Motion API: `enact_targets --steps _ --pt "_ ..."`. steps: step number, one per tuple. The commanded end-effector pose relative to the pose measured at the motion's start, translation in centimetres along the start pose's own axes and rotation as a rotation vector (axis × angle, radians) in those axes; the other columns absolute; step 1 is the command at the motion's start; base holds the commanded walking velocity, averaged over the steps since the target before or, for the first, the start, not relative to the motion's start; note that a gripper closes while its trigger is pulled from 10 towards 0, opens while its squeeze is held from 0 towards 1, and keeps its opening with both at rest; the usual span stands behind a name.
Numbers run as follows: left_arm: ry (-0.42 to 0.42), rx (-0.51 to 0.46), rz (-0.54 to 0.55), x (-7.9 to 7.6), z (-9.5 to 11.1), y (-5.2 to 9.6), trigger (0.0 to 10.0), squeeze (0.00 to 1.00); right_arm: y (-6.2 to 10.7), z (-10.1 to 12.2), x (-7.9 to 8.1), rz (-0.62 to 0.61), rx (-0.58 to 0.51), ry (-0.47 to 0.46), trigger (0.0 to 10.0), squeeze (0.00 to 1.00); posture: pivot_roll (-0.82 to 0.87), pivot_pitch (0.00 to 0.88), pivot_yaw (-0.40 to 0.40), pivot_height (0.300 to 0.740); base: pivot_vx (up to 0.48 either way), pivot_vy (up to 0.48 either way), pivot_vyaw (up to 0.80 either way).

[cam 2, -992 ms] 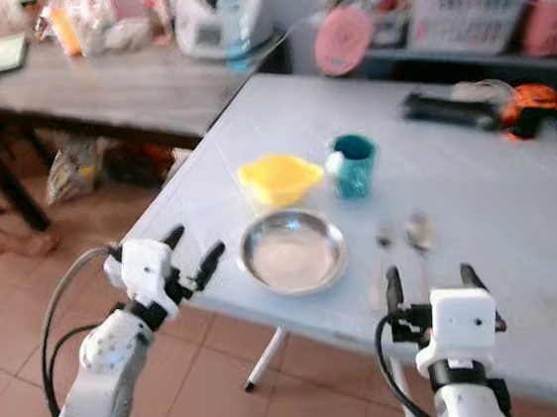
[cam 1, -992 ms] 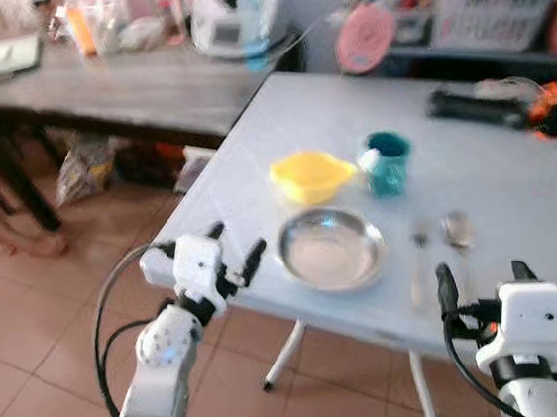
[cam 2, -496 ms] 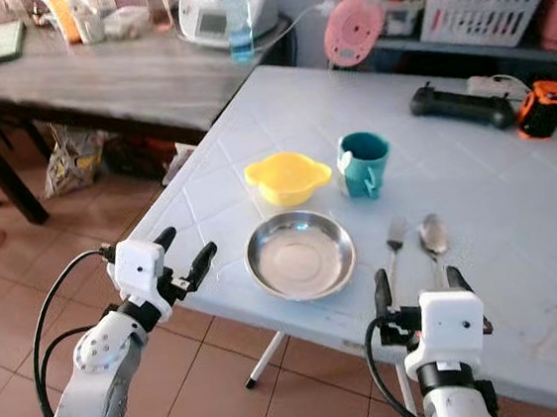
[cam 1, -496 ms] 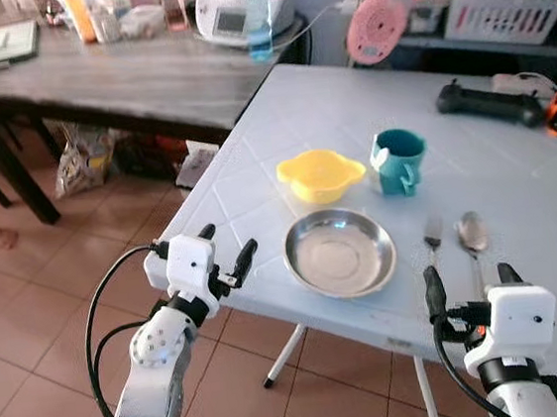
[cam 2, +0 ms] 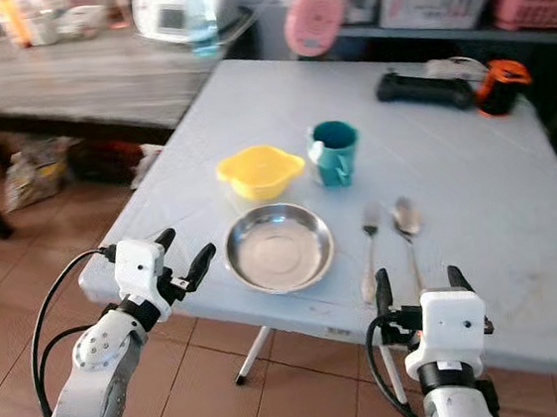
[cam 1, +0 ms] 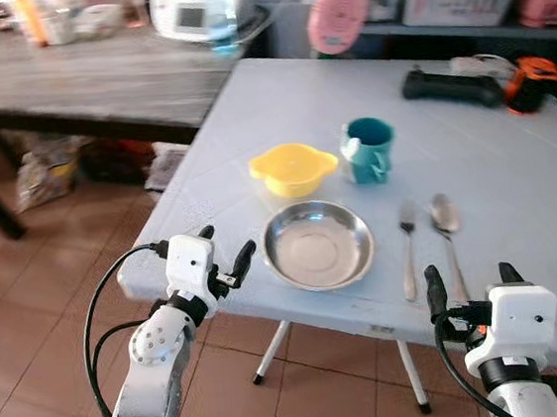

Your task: Setting the table

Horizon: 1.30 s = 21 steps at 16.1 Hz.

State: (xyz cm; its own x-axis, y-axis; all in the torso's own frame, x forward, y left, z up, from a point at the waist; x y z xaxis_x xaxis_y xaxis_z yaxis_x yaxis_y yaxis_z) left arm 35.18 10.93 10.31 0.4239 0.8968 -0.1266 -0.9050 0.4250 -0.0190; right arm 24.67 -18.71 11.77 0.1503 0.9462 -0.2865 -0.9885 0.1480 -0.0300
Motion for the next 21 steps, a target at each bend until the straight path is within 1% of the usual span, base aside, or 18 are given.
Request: enact_targets --steps 1,7,9,11,13,15,17,18,20,21 --pt "-0.011 0.01 0.01 0.4 0.1 0.0 10.0 0.0 0.1 0.0 -0.2 -0.013 0.002 -0.004 10.0 0.0 0.06 0.075 -0.005 0.74 0.0 0.356 -0.8" --pt "-0.017 0.013 0.001 0.2 0.1 0.1 10.0 0.0 0.3 -0.2 0.0 -0.008 0.006 0.003 10.0 0.0 0.06 0.081 -0.005 0.74 0.0 0.425 -0.8" --pt "-0.019 0.016 0.003 0.2 0.1 0.2 10.0 0.0 0.2 -0.2 0.1 -0.005 0.004 0.002 10.0 0.0 0.06 0.081 -0.005 0.74 0.0 0.439 -0.54" --pt "-0.023 0.013 0.008 0.2 0.1 0.3 10.0 0.0 0.2 -0.2 0.2 0.0 0.001 0.0 10.0 0.0 0.06 0.081 -0.005 0.74 0.0 0.0 -0.48" --pt "-0.051 -0.016 0.02 0.3 0.6 0.4 10.0 0.0 0.2 0.1 0.5 0.014 -0.013 0.011 10.0 0.0 0.07 0.084 -0.008 0.74 0.0 0.0 0.0" --pt "-0.057 -0.028 0.039 0.5 0.8 0.5 10.0 0.0 0.2 0.5 1.0 0.039 -0.032 0.021 10.0 0.0 0.07 0.084 -0.009 0.74 0.0 0.0 0.0" --pt "-0.067 -0.034 0.052 0.7 1.0 0.5 10.0 0.0 0.1 0.5 1.1 0.044 -0.033 0.015 10.0 0.0 0.07 0.084 -0.008 0.74 0.0 0.0 0.0" --pt "-0.086 -0.043 0.07 1.0 1.1 0.5 10.0 0.0 0.1 0.6 1.2 0.051 -0.037 0.007 10.0 0.0 0.07 0.083 -0.007 0.74 0.0 0.0 0.0" --pt "-0.09 -0.046 0.08 1.3 1.3 0.5 10.0 0.0 -0.1 1.0 1.6 0.074 -0.05 0.003 10.0 0.0 0.07 0.081 -0.009 0.74 0.0 0.0 0.0" --pt "-0.09 -0.039 0.044 1.0 1.4 0.4 10.0 0.0 -0.3 1.2 1.9 0.094 -0.057 0.002 10.0 0.0 0.07 0.078 -0.013 0.74 0.0 0.0 0.0"
Point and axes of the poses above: a point about 5 cm out from each wrist's last joint towards the gripper, its own y axis pointing back from the gripper into the wrist, its own z axis along the axis of the wrist's last joint, x = y × z, the point moved 6 cm from there along -y, pointing out of the wrist towards the gripper, and after that the axes turned 11 degrees about y, right-handed, at the moved point
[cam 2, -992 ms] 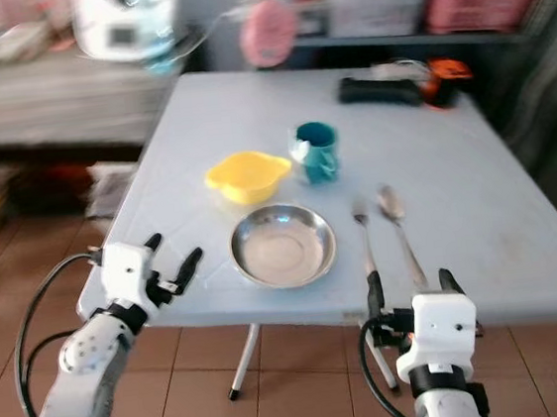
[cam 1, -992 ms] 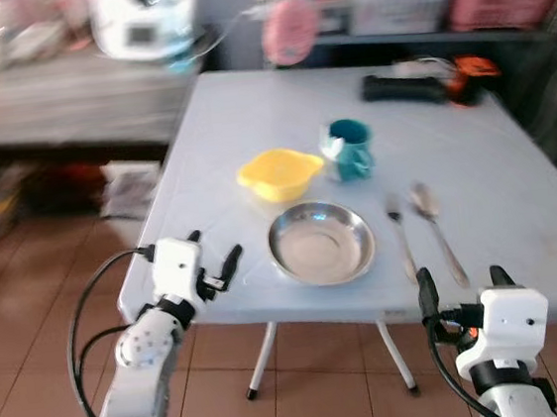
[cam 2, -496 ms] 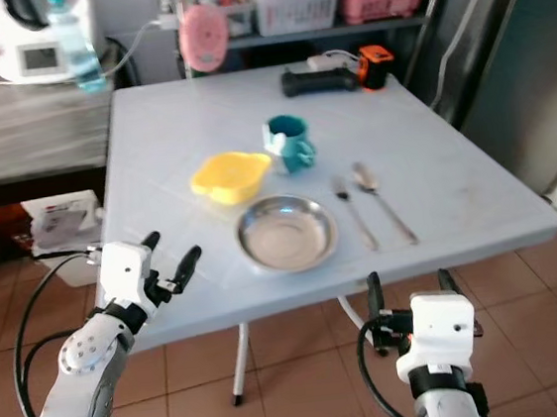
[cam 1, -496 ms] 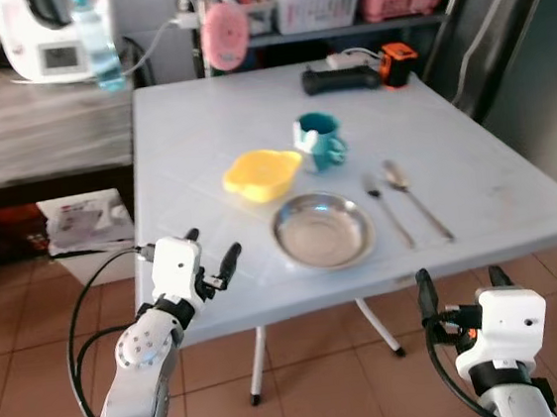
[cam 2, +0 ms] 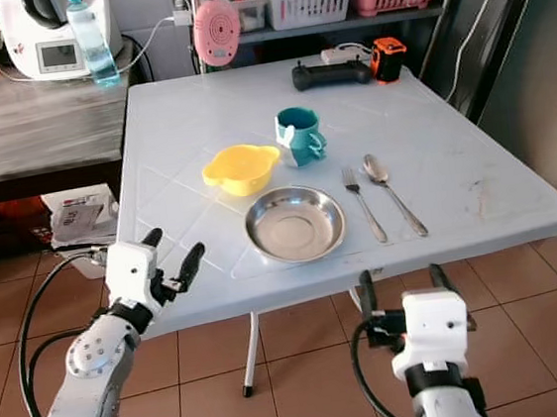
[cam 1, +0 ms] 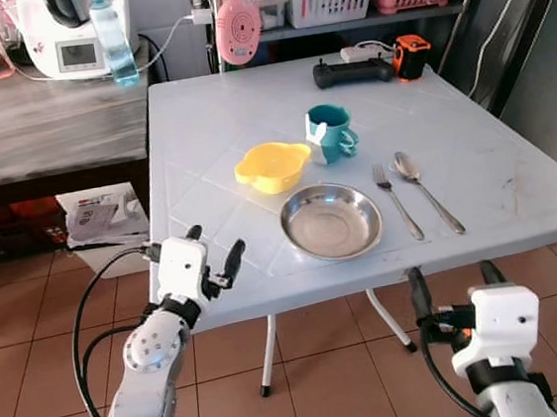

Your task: Setting the table

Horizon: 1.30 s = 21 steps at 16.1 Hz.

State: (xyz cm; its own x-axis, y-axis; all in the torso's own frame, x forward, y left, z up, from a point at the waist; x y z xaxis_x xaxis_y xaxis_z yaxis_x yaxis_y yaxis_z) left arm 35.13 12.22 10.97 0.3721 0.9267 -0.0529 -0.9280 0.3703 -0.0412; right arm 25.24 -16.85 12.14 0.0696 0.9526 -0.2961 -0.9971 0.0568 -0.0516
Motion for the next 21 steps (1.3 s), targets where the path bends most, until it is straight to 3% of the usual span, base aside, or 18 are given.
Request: enact_targets --steps 1,2,3,8,12,16,19,21 --pt "-0.018 -0.004 -0.065 -0.4 0.6 -0.4 10.0 0.0 -0.2 0.6 0.2 0.018 -0.015 -0.004 10.0 0.0 0.08 0.079 -0.014 0.74 0.0 0.0 0.0" --pt "-0.021 0.002 -0.093 -0.6 0.7 -0.4 10.0 0.0 -0.3 0.6 0.2 0.018 -0.017 -0.004 10.0 0.0 0.08 0.078 -0.018 0.74 0.0 0.0 0.0" --pt "-0.013 0.02 -0.194 -0.7 1.2 -0.7 10.0 0.0 -0.6 0.8 0.1 0.023 -0.024 -0.009 10.0 0.0 0.08 0.079 -0.019 0.74 0.0 0.0 0.0" --pt "-0.068 0.066 -0.379 -0.9 2.6 -1.6 10.0 0.0 -1.4 1.5 -0.6 0.029 -0.037 -0.012 10.0 0.0 0.08 0.077 -0.017 0.74 0.0 0.0 0.0" --pt "-0.154 0.164 -0.533 -1.1 1.8 -1.1 10.0 0.0 -3.3 2.8 -3.1 -0.037 -0.046 -0.105 10.0 0.0 0.08 0.087 -0.014 0.74 0.0 0.0 0.0" --pt "-0.174 0.195 -0.589 -1.5 1.2 -0.7 10.0 0.0 -5.4 3.1 -3.6 -0.024 -0.001 -0.179 10.0 0.0 0.08 0.099 -0.011 0.74 0.0 0.0 0.0" --pt "-0.168 0.198 -0.602 -1.7 1.1 -0.6 10.0 0.0 -8.6 3.0 -4.6 -0.022 0.05 -0.215 10.0 0.0 0.08 0.116 -0.009 0.74 0.0 0.0 0.0" --pt "-0.166 0.201 -0.61 -1.8 1.0 -0.5 10.0 0.0 -9.8 2.8 -4.9 -0.037 0.074 -0.217 10.0 0.0 0.09 0.122 -0.01 0.74 0.0 0.0 0.0"
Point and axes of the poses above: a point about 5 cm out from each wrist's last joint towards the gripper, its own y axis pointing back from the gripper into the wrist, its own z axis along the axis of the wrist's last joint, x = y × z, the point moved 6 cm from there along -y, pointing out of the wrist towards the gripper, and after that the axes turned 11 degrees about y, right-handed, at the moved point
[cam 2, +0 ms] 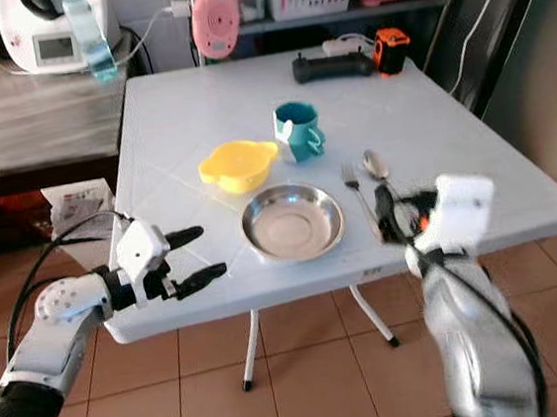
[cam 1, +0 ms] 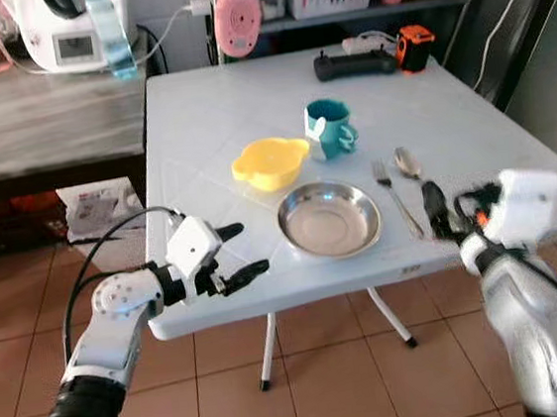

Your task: Setting the table

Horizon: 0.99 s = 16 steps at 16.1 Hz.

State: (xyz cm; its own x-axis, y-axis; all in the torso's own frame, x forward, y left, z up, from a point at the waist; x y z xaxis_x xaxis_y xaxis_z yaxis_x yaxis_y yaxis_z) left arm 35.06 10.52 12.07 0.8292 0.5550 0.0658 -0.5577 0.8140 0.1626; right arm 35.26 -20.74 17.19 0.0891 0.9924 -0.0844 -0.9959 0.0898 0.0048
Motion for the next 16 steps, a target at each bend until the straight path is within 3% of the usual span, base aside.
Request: enact_targets --steps 1,4,11,16 --pt "-0.013 0.01 -0.025 -0.3 0.0 -0.1 10.0 0.0 -1.0 -0.3 -0.9 -0.033 0.04 -0.026 10.0 0.0 0.09 0.125 -0.012 0.74 0.0 0.0 0.0" --pt "-0.012 0.006 -0.018 -0.3 0.1 -0.1 10.0 0.0 -3.7 -0.9 0.9 0.039 0.109 -0.055 10.0 0.0 0.1 0.129 -0.018 0.74 0.0 0.0 0.0" --pt "-0.007 -0.003 -0.022 -0.9 0.0 -0.1 10.0 0.0 -5.4 -2.7 8.3 0.235 0.176 -0.074 10.0 0.0 0.12 0.132 -0.026 0.74 0.0 0.0 0.0" --pt "-0.005 -0.006 -0.025 -1.0 0.1 -0.3 10.0 0.0 -5.8 -4.0 8.8 0.22 0.228 -0.089 10.0 0.0 0.12 0.135 -0.026 0.74 0.0 0.0 0.0"
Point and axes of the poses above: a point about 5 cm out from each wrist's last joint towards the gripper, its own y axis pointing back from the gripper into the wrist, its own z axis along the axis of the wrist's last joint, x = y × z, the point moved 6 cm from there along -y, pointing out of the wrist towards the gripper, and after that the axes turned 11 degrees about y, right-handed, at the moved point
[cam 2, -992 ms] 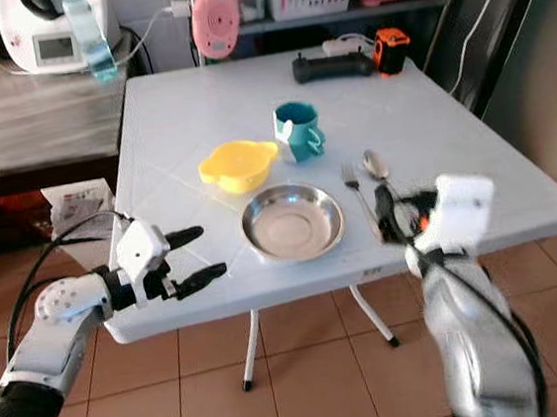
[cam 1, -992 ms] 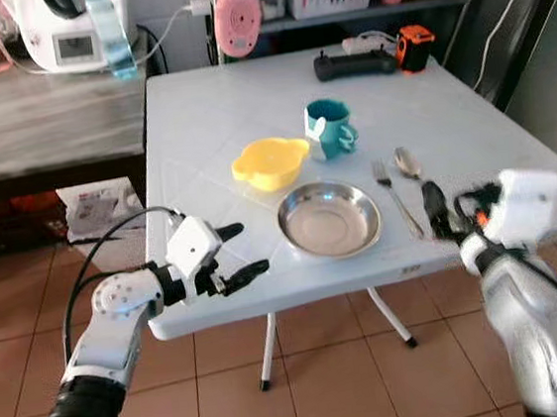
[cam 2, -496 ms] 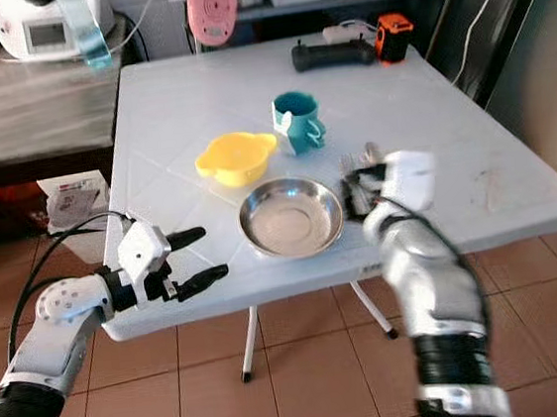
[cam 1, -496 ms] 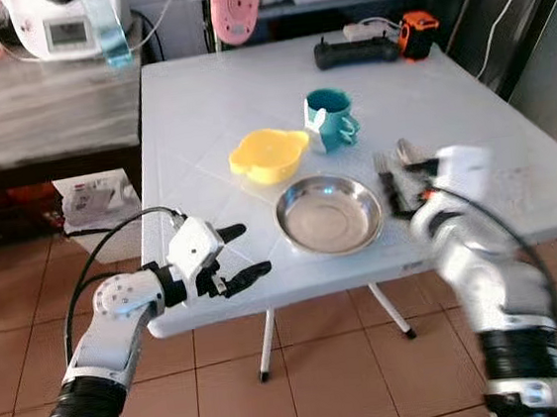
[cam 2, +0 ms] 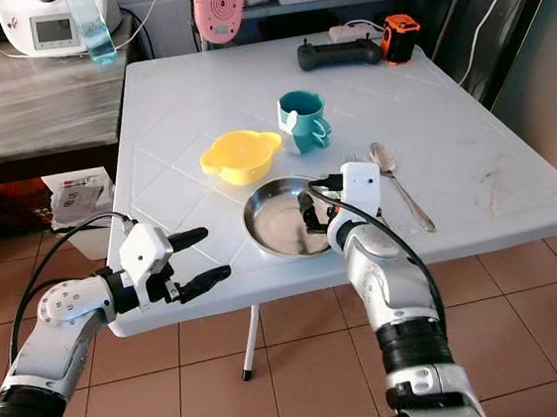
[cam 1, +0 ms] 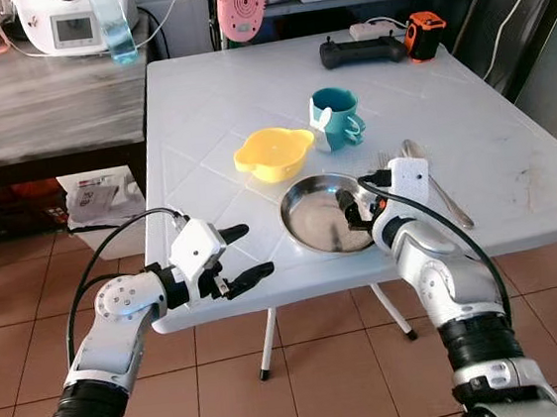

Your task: Setting the table

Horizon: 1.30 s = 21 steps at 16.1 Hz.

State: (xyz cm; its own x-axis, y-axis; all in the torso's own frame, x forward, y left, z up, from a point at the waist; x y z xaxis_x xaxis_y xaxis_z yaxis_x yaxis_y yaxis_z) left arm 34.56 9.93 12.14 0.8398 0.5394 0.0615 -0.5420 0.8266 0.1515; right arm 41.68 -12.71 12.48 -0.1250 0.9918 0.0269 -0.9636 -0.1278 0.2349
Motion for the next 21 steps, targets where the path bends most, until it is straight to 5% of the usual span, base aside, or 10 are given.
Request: enact_targets --steps 1,11,15,21 --pt "-0.008 0.01 -0.014 -0.4 -0.1 -0.1 10.0 0.0 -0.1 0.2 -0.4 -0.017 -0.006 0.006 10.0 0.0 0.12 0.136 -0.025 0.74 0.0 0.0 0.0" --pt "-0.005 0.013 -0.016 -0.6 -0.1 -0.3 10.0 0.0 -0.5 -0.8 -0.2 0.031 0.061 -0.133 10.0 0.0 0.12 0.137 -0.025 0.74 0.0 0.0 0.0" --pt "-0.005 0.013 -0.009 -0.5 -0.1 -0.2 10.0 0.0 0.1 1.0 -0.4 0.003 0.02 -0.105 10.0 0.0 0.13 0.136 -0.032 0.74 0.0 0.0 0.0" --pt "-0.001 0.017 -0.014 -0.7 -0.4 -0.4 10.0 0.0 1.5 2.4 0.1 0.008 0.023 -0.243 10.0 0.0 0.12 0.13 -0.031 0.74 0.0 0.0 0.0"
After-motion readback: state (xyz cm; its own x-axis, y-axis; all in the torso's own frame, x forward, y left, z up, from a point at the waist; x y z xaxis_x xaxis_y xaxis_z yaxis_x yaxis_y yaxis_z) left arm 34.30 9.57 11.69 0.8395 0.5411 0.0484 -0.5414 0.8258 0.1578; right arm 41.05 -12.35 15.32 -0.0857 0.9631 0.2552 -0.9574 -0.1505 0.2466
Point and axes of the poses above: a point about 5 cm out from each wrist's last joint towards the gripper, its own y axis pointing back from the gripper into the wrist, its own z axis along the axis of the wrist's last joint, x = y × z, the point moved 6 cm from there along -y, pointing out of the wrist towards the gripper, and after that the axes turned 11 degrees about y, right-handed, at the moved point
